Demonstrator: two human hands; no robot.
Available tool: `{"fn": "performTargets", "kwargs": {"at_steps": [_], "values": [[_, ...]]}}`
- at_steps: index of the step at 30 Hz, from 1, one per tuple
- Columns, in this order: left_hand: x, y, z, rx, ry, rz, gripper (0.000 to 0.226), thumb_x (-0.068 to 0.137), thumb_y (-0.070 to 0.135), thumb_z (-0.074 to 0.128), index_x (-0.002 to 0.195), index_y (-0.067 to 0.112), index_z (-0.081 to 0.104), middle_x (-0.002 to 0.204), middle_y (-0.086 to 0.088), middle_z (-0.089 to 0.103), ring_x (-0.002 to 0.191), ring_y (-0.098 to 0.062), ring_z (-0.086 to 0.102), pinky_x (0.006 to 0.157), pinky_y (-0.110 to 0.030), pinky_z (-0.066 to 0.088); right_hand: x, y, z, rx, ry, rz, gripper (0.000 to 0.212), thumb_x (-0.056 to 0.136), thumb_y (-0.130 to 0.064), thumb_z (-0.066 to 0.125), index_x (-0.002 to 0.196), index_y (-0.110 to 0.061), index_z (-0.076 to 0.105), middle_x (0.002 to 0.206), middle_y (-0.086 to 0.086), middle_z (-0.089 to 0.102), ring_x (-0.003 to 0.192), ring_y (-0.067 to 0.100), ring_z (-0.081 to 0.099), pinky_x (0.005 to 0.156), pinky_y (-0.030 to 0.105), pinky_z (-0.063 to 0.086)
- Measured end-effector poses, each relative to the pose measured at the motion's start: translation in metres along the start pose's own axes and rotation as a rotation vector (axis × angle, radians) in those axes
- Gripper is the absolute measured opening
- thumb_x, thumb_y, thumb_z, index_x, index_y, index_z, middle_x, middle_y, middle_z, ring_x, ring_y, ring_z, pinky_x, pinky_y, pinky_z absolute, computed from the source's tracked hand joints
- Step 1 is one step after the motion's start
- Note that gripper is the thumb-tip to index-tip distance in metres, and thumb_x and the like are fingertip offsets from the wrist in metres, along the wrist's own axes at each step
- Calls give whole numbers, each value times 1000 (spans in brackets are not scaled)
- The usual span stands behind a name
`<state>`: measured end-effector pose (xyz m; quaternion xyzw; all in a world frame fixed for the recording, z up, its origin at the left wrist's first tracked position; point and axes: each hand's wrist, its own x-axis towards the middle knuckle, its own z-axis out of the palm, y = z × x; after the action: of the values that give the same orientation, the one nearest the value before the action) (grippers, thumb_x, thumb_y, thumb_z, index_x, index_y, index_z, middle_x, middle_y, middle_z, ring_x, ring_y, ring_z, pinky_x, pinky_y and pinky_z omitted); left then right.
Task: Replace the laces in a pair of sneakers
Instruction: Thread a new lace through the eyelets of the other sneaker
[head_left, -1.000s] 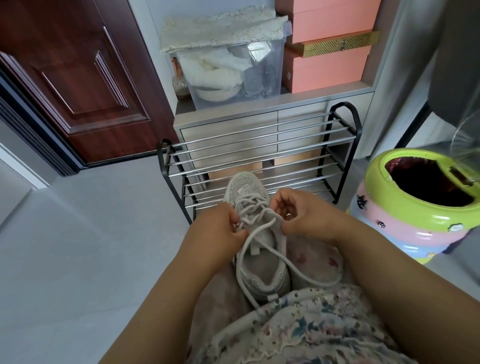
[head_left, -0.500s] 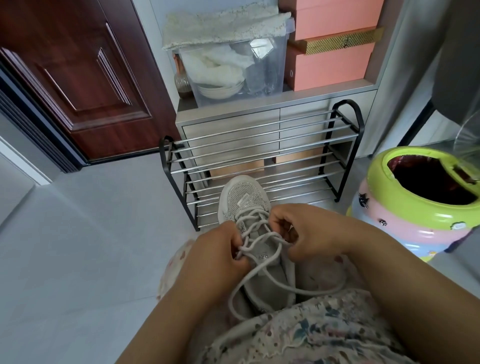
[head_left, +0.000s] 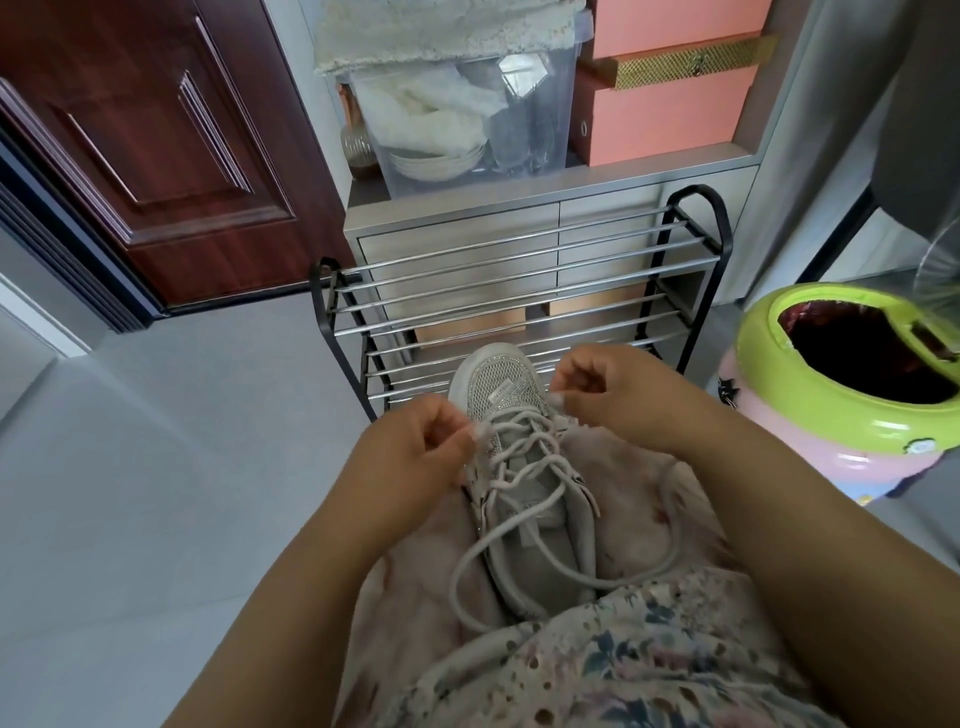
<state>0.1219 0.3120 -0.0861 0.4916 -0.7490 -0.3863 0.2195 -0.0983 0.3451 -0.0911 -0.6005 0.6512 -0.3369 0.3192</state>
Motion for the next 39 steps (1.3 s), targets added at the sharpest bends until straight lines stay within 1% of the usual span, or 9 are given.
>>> {"fn": "performTargets", "kwargs": {"at_steps": [3,7,14,19,24,30,33,36,39], "values": [[13,3,13,103,61,32,18,84,40,66,76,25,61,65,6,61,55,0,53,57,-28,46,8,-4,14,-232,-6,-51,8,82,-28,70,83,-24,64,64,-11,52,56,0,45,54,17,32],[20,0,24,165,-33,84,22,84,37,67,69,23,60,60,7,58,51,0,47,48,-14,35,8,-9,19,-373,-91,-88,11,81,-32,67,79,-26,58,63,-12,49,57,-1,43,52,17,27],[21,-4,19,-188,-120,-42,22,95,22,55,77,8,59,63,0,56,56,-7,50,58,-23,45,8,-5,19,-202,-68,-47,25,79,-32,72,92,-23,51,70,-9,52,60,5,46,58,25,37],[19,-7,20,-333,-150,-70,27,96,19,52,70,14,56,57,4,52,58,-11,46,65,-29,40,8,-10,18,-471,-95,-156,12,83,-29,66,85,-23,56,70,-13,50,62,-1,43,53,13,30],[17,-8,23,-446,-131,-85,27,85,32,60,59,24,60,56,1,50,57,-14,44,65,-31,36,4,-8,21,-300,-32,-120,24,78,-26,71,87,-24,49,77,-10,53,67,2,48,58,22,36],[16,-12,28,-531,-131,-62,24,79,38,57,60,24,60,57,-3,47,59,-19,41,64,-33,34,3,-16,22,-576,-96,-186,16,83,-27,63,71,-23,53,68,-10,45,63,8,45,57,24,32],[15,-14,27,-612,-157,-64,23,80,33,56,59,23,60,58,-5,47,57,-18,42,60,-31,34,1,-10,17,-60,-147,-62,18,83,-10,65,67,-15,57,62,-8,53,53,2,48,54,13,39],[15,-16,29,-765,-151,-78,23,80,24,55,58,19,60,56,-6,46,57,-20,42,61,-31,36,0,5,14,599,-217,104,23,84,8,57,66,-6,59,58,5,57,47,10,53,49,18,47],[14,-23,29,-859,-113,-98,26,81,20,53,56,17,60,55,-8,45,59,-24,44,65,-34,38,1,16,16,769,-251,157,34,84,12,50,59,-8,61,55,8,56,44,12,51,45,20,46]]}}
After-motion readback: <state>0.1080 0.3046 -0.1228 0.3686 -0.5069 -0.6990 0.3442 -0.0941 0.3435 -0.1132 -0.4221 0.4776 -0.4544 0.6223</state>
